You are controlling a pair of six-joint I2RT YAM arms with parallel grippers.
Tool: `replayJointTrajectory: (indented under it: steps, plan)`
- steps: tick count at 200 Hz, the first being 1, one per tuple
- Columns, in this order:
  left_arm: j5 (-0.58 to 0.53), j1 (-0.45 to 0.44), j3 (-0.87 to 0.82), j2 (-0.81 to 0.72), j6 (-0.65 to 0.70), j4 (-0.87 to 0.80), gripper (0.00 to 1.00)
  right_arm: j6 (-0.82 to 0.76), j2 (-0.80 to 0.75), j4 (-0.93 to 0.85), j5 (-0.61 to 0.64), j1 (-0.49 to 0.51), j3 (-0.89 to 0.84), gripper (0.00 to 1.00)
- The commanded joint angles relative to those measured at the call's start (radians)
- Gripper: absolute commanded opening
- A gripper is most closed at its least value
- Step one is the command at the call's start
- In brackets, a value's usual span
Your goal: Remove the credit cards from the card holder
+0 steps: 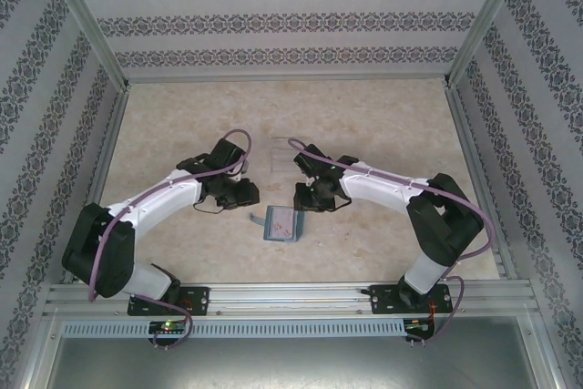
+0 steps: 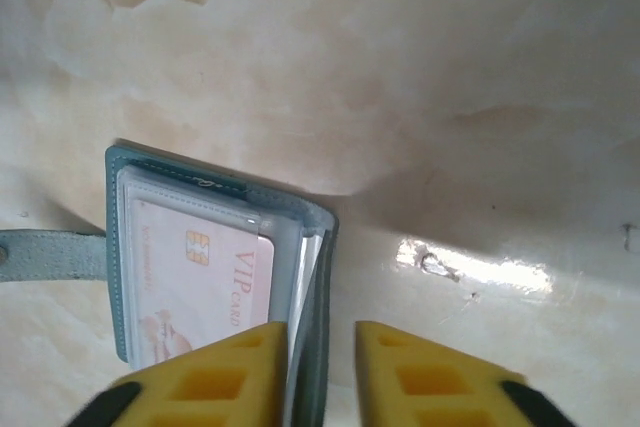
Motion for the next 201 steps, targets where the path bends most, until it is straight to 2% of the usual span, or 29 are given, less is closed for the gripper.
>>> replayJointTrajectory:
  steps: [1, 18, 35, 57, 91, 138, 156, 201]
  plan:
    - [0.002, -0.001, 0.044, -0.031, 0.016, -0.077, 0.30, 0.009, -0.028, 0.011, -0.023, -0.011, -0.027, 0.15]
    - [0.033, -0.020, 0.066, -0.011, 0.005, -0.061, 0.27, 0.026, -0.030, 0.052, -0.042, -0.016, -0.042, 0.07]
    - [0.083, -0.043, 0.065, 0.024, -0.026, 0.003, 0.22, 0.050, -0.033, 0.112, -0.062, -0.020, -0.059, 0.04]
    - [0.117, -0.075, 0.057, 0.080, -0.063, 0.084, 0.16, 0.077, -0.031, 0.196, -0.099, -0.027, -0.082, 0.04]
    - [0.141, -0.103, 0.050, 0.170, -0.081, 0.165, 0.12, 0.102, -0.025, 0.289, -0.145, -0.046, -0.122, 0.04]
    - [0.143, -0.106, 0.025, 0.245, -0.065, 0.191, 0.10, 0.062, -0.010, 0.288, -0.159, -0.073, -0.135, 0.07]
    - [0.118, -0.105, 0.022, 0.261, -0.044, 0.170, 0.09, 0.039, 0.003, 0.256, -0.144, -0.076, -0.123, 0.14]
    - [0.069, -0.105, 0.009, 0.271, -0.028, 0.141, 0.09, -0.010, -0.004, 0.073, -0.038, -0.031, -0.088, 0.46]
